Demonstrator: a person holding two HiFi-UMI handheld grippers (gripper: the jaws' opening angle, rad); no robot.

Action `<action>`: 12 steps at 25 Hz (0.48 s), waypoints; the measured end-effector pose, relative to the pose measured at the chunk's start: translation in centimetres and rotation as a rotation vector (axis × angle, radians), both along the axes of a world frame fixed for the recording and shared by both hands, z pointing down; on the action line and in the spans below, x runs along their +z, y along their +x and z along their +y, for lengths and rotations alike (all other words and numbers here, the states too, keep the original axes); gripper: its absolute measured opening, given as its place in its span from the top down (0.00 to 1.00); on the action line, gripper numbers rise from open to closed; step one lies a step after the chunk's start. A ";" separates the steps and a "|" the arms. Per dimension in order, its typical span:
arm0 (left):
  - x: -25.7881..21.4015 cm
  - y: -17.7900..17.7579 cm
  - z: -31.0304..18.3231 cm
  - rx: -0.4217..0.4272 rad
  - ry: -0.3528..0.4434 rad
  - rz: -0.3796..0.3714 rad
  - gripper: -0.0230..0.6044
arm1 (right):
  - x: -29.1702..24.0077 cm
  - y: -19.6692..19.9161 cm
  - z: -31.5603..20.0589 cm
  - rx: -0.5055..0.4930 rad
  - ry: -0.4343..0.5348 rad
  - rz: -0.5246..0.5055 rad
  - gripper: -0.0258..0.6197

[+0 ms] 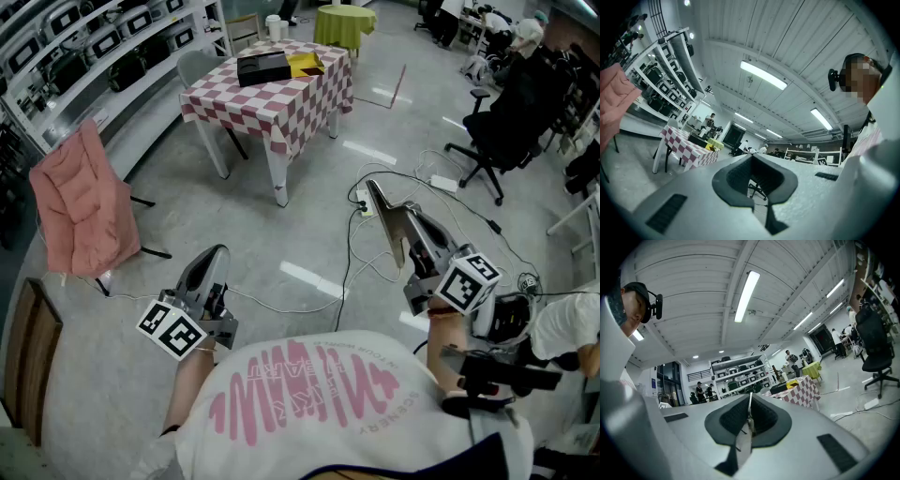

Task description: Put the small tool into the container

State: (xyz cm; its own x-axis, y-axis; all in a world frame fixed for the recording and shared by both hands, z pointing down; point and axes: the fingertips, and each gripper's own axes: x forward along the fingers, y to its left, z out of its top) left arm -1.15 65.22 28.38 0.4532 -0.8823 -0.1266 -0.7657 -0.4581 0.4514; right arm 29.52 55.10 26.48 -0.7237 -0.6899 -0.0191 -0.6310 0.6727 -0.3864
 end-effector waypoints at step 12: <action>0.4 0.7 -0.5 -0.006 -0.008 -0.020 0.95 | 0.8 1.4 -1.0 0.006 -0.019 -0.029 0.94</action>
State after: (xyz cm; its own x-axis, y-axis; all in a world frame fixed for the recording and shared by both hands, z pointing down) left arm -0.41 64.69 28.76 0.4501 -0.8861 -0.1104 -0.7774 -0.4497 0.4398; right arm 30.89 54.09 27.25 -0.7190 -0.6945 -0.0269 -0.6232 0.6613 -0.4174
